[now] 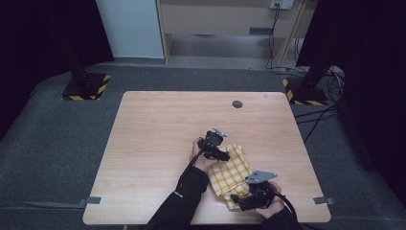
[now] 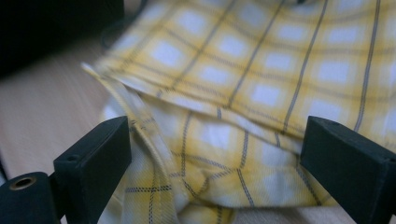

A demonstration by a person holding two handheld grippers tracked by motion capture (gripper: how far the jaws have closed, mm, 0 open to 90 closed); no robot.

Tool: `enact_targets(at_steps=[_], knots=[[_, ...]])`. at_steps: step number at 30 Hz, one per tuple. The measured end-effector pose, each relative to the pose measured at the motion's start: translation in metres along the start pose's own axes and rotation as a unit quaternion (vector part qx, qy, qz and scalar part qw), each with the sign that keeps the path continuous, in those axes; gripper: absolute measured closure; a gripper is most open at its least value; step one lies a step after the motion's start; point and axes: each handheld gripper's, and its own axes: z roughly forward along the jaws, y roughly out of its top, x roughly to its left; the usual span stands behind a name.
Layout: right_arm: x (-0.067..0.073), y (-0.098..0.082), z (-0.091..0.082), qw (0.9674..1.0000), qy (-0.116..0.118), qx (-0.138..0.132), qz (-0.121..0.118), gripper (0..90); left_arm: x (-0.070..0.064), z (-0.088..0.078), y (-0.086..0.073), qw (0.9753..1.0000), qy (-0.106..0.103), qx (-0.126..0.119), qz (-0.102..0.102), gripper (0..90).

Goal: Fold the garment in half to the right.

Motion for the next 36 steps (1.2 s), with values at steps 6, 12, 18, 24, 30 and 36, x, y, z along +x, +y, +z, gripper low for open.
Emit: enact_targets(at_steps=[6, 12, 18, 24, 30, 36], knots=[[0.003, 0.012, -0.003, 0.9994, -0.006, -0.033, 0.004, 9.6, 0.003, -0.006, -0.004, 1.0, -0.002, -0.005, -0.001, 13.8], [-0.008, 0.003, 0.013, 0.9994, -0.034, -0.006, -0.005, 9.7, 0.01, 0.003, -0.011, 0.9997, -0.016, 0.004, -0.019, 12.2], [-0.003, 0.002, -0.011, 0.9986, -0.028, -0.041, -0.019, 10.9, 0.016, -0.021, -0.023, 0.9996, -0.018, -0.017, -0.015, 13.5], [-0.013, -0.009, -0.007, 0.9966, -0.073, -0.013, -0.034, 11.0, 0.026, -0.028, -0.039, 0.9995, -0.016, -0.019, -0.022, 12.6], [-0.014, -0.005, -0.018, 0.9968, -0.066, -0.039, -0.024, 11.6, 0.028, -0.043, -0.044, 0.9991, -0.016, -0.034, -0.02, 13.5], [-0.028, -0.015, -0.012, 0.9949, -0.099, -0.008, -0.015, 12.2, 0.035, -0.045, -0.054, 0.9994, -0.008, -0.025, -0.023, 13.3]])
